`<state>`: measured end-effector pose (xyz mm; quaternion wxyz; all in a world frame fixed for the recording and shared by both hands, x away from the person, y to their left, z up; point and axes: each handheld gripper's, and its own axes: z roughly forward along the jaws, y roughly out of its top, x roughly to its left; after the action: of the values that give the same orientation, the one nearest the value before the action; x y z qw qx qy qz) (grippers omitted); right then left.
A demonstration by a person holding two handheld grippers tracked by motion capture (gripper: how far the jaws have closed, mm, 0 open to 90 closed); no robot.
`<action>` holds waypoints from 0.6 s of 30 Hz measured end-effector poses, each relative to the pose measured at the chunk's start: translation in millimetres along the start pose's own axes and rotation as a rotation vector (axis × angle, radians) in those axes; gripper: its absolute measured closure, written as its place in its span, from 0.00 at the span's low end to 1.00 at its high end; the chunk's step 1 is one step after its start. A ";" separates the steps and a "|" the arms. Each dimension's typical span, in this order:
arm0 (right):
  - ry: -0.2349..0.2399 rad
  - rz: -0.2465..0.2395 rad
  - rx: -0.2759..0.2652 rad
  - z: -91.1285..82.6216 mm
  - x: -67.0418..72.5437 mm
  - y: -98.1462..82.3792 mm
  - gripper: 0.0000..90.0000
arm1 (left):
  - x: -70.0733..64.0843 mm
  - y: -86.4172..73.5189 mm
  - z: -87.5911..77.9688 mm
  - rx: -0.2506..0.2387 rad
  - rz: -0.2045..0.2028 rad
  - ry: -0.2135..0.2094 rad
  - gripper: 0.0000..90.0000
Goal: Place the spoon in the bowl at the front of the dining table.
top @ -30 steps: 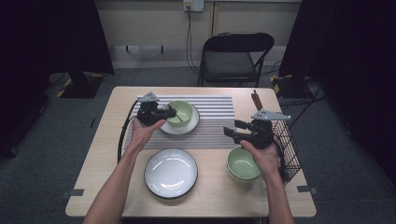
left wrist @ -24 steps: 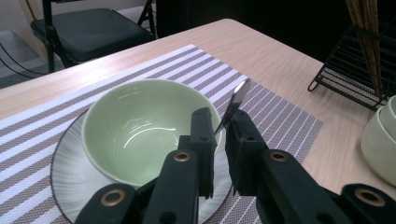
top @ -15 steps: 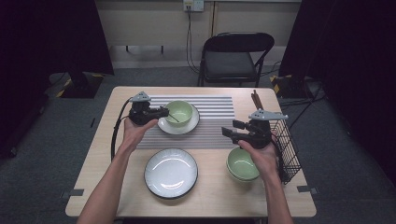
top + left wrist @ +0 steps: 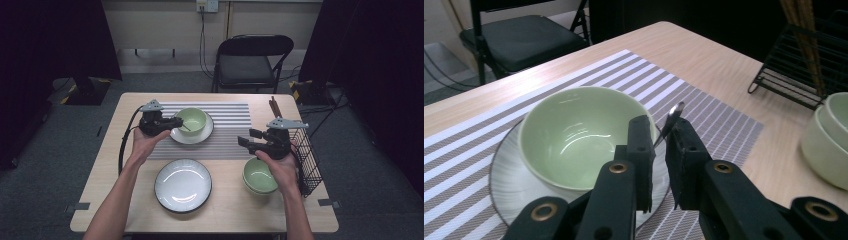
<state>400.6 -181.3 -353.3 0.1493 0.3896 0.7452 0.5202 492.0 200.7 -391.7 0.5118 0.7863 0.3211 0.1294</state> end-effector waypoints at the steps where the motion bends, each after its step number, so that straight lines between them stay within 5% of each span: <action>1: -0.001 0.001 0.001 -0.2 -0.1 -0.2 0.45 | -0.7 -1.0 0.0 0.001 0.006 -0.002 0.89; 18: 0.007 -0.002 0.013 3.9 1.1 -0.9 0.45 | -8.0 -0.6 -7.8 -0.021 0.017 0.004 0.81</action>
<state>402.0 -178.1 -355.5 0.1445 0.3879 0.7497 0.5164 481.5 201.4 -387.8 0.5181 0.7834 0.3139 0.1389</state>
